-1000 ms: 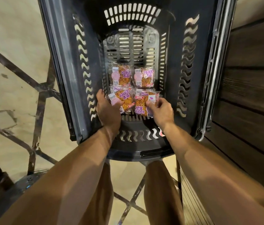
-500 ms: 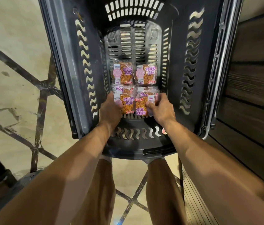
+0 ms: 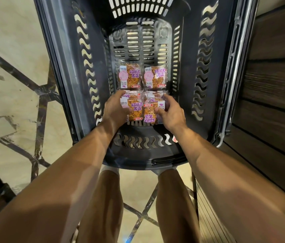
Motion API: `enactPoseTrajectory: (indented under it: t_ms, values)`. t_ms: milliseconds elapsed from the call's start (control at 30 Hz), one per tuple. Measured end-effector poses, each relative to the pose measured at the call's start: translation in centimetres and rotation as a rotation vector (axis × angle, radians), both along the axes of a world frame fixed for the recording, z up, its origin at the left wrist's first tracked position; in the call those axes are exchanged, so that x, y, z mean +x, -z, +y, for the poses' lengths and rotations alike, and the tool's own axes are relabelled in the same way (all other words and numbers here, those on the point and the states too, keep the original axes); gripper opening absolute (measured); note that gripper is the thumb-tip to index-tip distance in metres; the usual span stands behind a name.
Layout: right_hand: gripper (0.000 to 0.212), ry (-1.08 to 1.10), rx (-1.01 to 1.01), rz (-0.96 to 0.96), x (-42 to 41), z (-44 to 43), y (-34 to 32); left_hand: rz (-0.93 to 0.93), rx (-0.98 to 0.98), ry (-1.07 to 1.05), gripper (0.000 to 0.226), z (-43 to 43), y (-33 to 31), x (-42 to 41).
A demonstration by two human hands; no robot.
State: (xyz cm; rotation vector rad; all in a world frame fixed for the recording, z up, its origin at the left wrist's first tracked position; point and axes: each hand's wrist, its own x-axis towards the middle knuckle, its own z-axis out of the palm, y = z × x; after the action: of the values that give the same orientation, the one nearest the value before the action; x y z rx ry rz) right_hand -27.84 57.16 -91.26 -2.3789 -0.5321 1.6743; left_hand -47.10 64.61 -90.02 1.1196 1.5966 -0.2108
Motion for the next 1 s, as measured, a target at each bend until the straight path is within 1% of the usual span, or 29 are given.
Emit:
enactPoseTrajectory:
  t_ms: [67, 133, 200, 267, 333, 400, 467, 533, 667, 733, 833, 900, 1000]
  values:
    - [0.057, 0.018, -0.016, 0.008, 0.1, 0.4, -0.1, 0.003, -0.028, -0.021, 0.049, 0.2, 0.0, 0.0]
    - [0.049, -0.022, -0.036, 0.011, 0.6, 0.7, -0.2, 0.01, -0.065, -0.024, 0.045, 0.4, 0.2, -0.1]
    - [0.045, -0.082, -0.062, 0.035, 1.3, 1.0, -0.4, 0.025, -0.082, 0.008, 0.045, 0.4, 0.1, -0.2]
    - [0.044, -0.124, -0.078, 0.071, 2.1, 1.4, -0.6, 0.001, -0.089, 0.015, 0.051, 0.3, -0.4, 0.0]
    - [0.048, -0.159, -0.068, 0.082, 2.4, 1.7, -0.9, -0.055, -0.078, 0.014, 0.066, 0.0, -0.9, 0.2]
    - [0.057, -0.201, -0.053, 0.073, 2.3, 1.7, -1.2, -0.044, -0.066, 0.073, 0.076, -0.3, -1.0, 0.2]
    - [0.062, -0.225, -0.056, 0.06, 1.9, 1.8, -1.5, 0.005, -0.076, 0.115, 0.075, -0.3, -0.9, 0.3]
    - [0.062, -0.234, -0.065, 0.041, 1.7, 1.8, -1.7, 0.025, -0.078, 0.136, 0.075, -0.3, -0.7, 0.4]
    - [0.069, -0.269, -0.051, -0.051, 1.3, 2.1, -2.8, 0.059, -0.015, 0.151, 0.076, -0.3, -1.8, 0.6]
    - [0.079, -0.285, -0.027, -0.095, 1.2, 2.3, -4.2, 0.067, -0.01, 0.118, 0.075, -0.3, -3.0, 0.7]
    - [0.088, -0.328, 0.024, -0.125, 0.9, 3.2, -7.6, 0.076, -0.023, 0.121, 0.087, 0.3, -5.8, 0.8]
    - [0.086, -0.44, 0.063, -0.195, 1.0, 4.0, -10.5, 0.101, -0.006, 0.166, 0.088, 1.1, -8.4, 0.8]
    - [0.075, -0.602, 0.116, -0.27, 1.2, 6.1, -16.0, 0.119, 0.083, 0.244, 0.079, 3.2, -14.7, 1.0]
